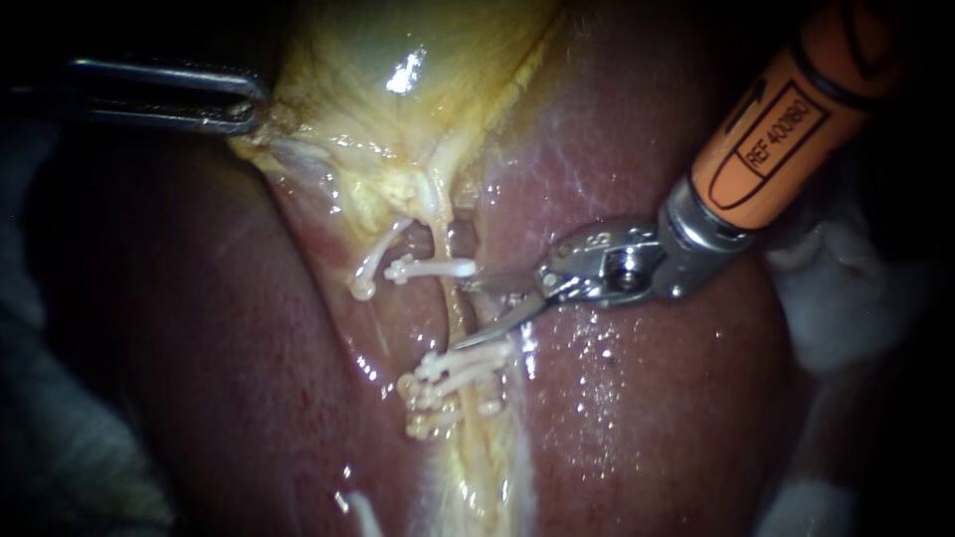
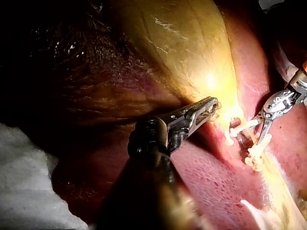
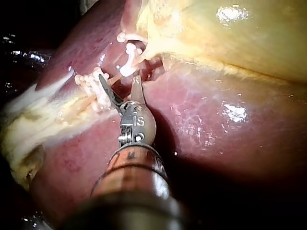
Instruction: Go to the cutting position right tube
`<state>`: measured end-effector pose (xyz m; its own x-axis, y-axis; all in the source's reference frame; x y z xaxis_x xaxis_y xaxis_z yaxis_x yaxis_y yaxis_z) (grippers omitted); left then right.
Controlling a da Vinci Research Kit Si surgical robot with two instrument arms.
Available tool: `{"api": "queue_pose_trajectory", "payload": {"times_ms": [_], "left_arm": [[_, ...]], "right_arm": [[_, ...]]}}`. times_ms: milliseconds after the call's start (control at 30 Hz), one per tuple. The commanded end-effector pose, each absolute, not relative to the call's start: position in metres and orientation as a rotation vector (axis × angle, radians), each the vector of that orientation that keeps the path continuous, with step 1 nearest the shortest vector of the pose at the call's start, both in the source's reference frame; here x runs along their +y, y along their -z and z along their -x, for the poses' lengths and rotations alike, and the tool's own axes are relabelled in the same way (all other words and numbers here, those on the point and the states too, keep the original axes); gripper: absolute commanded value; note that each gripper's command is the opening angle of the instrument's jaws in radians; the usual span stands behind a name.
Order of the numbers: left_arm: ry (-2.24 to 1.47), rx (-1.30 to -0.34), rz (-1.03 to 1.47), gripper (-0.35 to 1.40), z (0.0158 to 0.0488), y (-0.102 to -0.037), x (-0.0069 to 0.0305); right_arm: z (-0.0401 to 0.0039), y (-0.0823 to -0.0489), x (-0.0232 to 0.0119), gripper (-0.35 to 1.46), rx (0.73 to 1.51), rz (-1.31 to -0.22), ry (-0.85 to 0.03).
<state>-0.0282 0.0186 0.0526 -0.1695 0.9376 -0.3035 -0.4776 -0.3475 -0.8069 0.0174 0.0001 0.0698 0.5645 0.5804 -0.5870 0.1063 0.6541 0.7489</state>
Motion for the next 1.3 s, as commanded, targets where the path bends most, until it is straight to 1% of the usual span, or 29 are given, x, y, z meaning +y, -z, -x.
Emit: {"api": "queue_pose_trajectory", "payload": {"times_ms": [33, 167, 533, 767, 933, 967, 1067, 1133, 1200, 1300], "left_arm": [[-1.722, -0.680, 0.992, -0.35, 0.0282, -0.0526, 0.0186], [-1.722, -0.679, 0.992, -0.35, 0.0282, -0.0526, 0.0186], [-1.721, -0.679, 0.991, -0.35, 0.0283, -0.0525, 0.0186], [-1.721, -0.678, 0.991, -0.35, 0.0284, -0.0525, 0.0186], [-1.721, -0.678, 0.991, -0.35, 0.0284, -0.0525, 0.0186], [-1.721, -0.678, 0.991, -0.35, 0.0284, -0.0525, 0.0186], [-1.721, -0.678, 0.991, -0.35, 0.0284, -0.0525, 0.0186], [-1.721, -0.678, 0.991, -0.35, 0.0284, -0.0525, 0.0186], [-1.721, -0.678, 0.991, -0.35, 0.0284, -0.0525, 0.0186], [-1.721, -0.678, 0.991, -0.35, 0.0284, -0.0525, 0.0186]], "right_arm": [[-0.0177, -0.0698, 0.0000, 1.36, 0.955, -0.842, -0.320], [-0.0188, -0.0697, -0.0002, 1.35, 0.968, -0.851, -0.316], [-0.0218, -0.0699, 0.0000, 1.35, 1.005, -0.856, -0.339], [-0.0226, -0.0698, -0.0001, 1.35, 1.020, -0.861, -0.348], [-0.0228, -0.0692, -0.0008, 1.35, 1.034, -0.915, -0.321], [-0.0228, -0.0689, -0.0011, 1.33, 1.033, -0.944, -0.306], [-0.0229, -0.0681, -0.0019, 1.30, 1.042, -0.990, -0.280], [-0.0231, -0.0676, -0.0024, 1.30, 1.050, -0.997, -0.270], [-0.0233, -0.0670, -0.0028, 1.30, 1.066, -1.016, -0.266], [-0.0237, -0.0664, -0.0031, 1.30, 1.100, -1.036, -0.283]]}}
